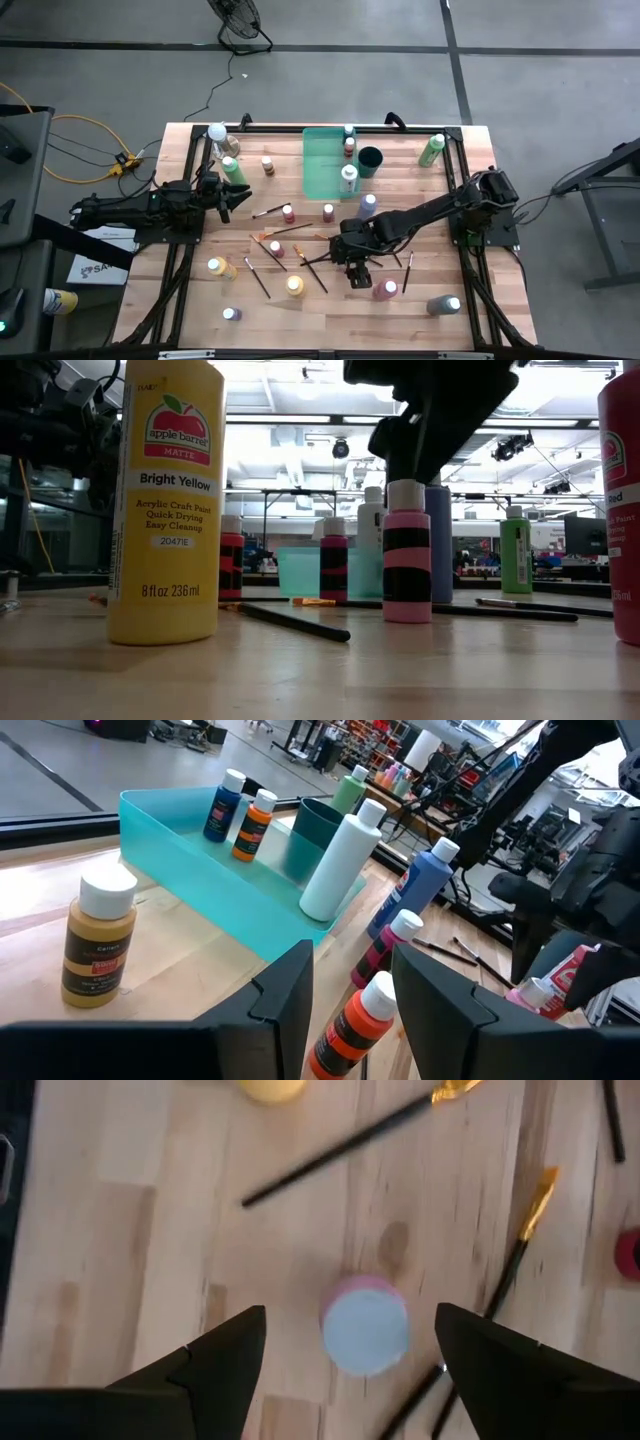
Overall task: Pick & Place Paint Supplies
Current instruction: Put the light pink paint bottle into the green bin
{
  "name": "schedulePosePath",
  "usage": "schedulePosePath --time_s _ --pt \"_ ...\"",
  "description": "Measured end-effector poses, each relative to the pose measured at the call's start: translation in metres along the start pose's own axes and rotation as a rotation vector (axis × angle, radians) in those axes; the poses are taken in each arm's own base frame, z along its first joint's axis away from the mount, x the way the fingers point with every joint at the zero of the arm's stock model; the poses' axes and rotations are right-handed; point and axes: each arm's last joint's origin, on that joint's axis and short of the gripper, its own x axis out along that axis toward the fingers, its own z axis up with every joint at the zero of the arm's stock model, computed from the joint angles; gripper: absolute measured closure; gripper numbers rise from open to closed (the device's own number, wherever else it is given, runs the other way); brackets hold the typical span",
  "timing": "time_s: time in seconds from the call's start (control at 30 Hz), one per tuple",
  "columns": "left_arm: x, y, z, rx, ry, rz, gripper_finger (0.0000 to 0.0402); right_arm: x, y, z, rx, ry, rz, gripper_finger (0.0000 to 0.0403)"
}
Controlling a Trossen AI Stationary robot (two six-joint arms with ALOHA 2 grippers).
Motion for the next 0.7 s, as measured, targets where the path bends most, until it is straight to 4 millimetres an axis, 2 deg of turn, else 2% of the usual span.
schedulePosePath --time_s 0.7 --pt "0.0000 0.0000 0.0000 0.000 0.000 0.000 0.0266 0.0074 0.0001 0.0004 0.003 0.005 0.000 0.0282"
